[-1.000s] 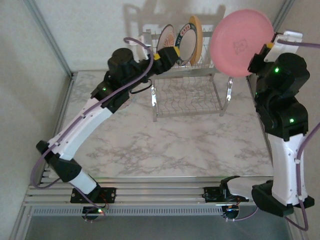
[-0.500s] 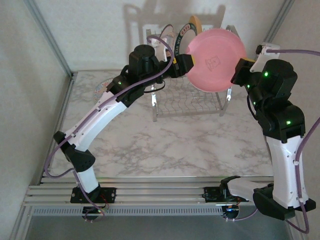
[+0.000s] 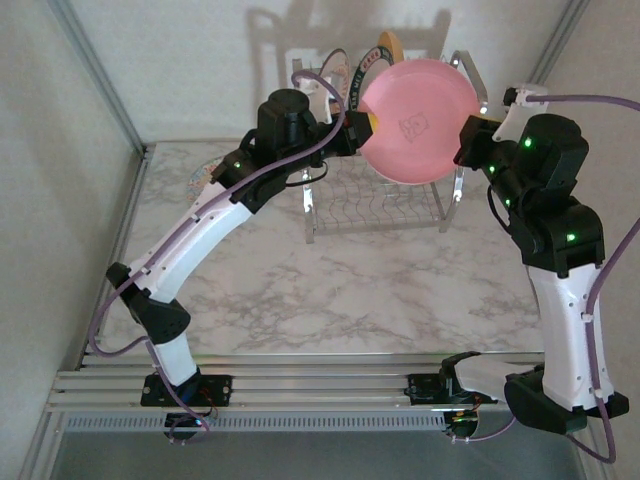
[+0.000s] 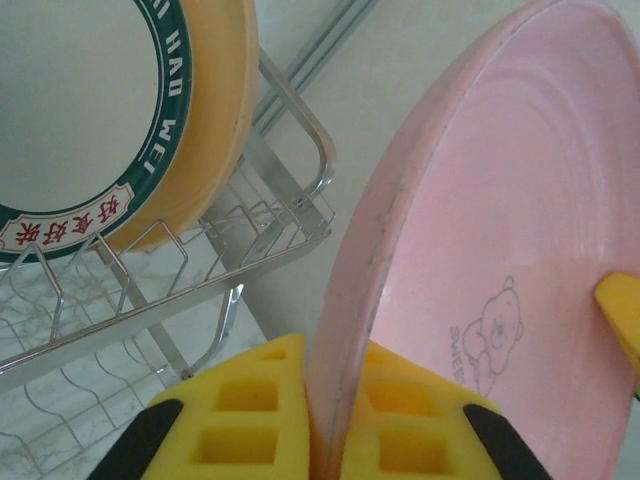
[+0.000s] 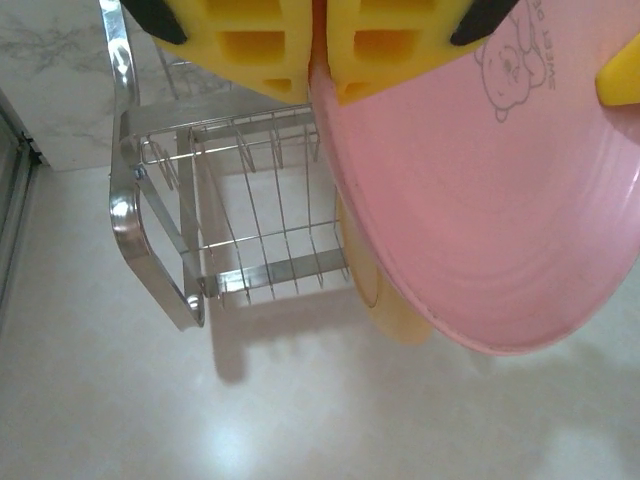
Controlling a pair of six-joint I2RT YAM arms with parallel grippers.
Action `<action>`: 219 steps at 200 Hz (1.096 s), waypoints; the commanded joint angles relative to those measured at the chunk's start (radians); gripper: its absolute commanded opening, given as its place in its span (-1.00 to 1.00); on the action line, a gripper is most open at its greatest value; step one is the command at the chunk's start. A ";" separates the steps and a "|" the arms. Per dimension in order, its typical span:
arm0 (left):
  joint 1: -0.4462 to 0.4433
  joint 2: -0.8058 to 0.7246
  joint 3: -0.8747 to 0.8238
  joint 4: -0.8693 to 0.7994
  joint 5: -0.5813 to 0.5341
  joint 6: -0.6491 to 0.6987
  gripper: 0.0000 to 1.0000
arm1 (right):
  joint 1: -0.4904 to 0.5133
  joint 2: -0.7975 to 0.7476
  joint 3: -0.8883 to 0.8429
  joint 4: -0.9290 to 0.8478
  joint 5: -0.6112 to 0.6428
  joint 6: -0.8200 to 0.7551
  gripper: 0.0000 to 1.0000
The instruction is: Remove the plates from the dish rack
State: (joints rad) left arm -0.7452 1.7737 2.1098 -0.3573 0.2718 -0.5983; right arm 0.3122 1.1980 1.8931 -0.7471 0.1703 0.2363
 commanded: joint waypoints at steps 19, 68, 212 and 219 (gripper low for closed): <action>0.025 -0.043 0.011 0.017 0.006 -0.045 -1.00 | 0.008 0.001 0.000 0.094 -0.211 0.042 -0.49; 0.084 -0.128 -0.022 -0.021 0.039 -0.069 -1.00 | -0.006 0.003 0.017 0.134 -0.353 0.089 0.69; 0.421 -0.857 -1.108 -0.091 -0.081 -0.261 -1.00 | 0.083 0.099 0.036 -0.189 -0.658 -0.093 0.93; 0.439 -0.870 -1.153 -0.099 -0.090 -0.273 -1.00 | 0.109 0.099 0.024 -0.210 -0.631 -0.118 0.92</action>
State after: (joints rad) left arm -0.3634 0.9539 1.0779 -0.4473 0.2310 -0.7868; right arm 0.3511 1.3151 1.9289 -0.8288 -0.5236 0.2508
